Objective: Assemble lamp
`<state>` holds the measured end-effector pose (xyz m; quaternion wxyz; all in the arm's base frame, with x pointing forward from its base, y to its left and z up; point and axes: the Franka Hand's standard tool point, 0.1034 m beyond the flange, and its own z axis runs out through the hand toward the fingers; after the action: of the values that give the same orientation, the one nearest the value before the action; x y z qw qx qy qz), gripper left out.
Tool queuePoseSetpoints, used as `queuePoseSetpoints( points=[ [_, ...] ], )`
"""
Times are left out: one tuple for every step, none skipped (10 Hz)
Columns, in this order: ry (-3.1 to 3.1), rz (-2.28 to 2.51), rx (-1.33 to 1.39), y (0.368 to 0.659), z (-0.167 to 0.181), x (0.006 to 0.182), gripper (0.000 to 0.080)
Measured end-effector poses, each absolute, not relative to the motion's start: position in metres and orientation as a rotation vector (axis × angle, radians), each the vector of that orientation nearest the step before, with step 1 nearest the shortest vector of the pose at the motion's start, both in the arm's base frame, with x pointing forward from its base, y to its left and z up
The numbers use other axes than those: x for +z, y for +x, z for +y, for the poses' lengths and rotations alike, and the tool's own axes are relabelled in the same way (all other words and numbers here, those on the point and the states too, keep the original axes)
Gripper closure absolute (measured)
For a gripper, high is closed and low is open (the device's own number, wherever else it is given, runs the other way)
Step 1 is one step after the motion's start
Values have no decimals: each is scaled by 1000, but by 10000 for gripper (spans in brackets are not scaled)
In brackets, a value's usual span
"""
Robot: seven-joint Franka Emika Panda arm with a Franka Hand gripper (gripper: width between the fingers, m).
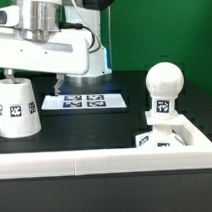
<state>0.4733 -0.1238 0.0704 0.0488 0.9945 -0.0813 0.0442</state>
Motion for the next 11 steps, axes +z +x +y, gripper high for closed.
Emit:
queuePoseSetpoints(
  points=[
    [3031,-242,132,473,-122,69,364],
    [3032,-237,133,474,-121,69,364],
    [3032,-231,135,475,-119,69,541],
    [3033,-222,135,476,-116,69,733],
    [3033,-212,143,479,-113,70,733],
    [3033,-204,145,480,-111,70,756],
    [3033,-198,146,481,-109,70,756],
    [3034,-211,151,483,-103,70,756],
    [3040,-214,152,486,-87,71,756],
    [3053,-235,144,488,-67,77,756],
    [3073,-279,117,492,-48,87,756]
  ],
)
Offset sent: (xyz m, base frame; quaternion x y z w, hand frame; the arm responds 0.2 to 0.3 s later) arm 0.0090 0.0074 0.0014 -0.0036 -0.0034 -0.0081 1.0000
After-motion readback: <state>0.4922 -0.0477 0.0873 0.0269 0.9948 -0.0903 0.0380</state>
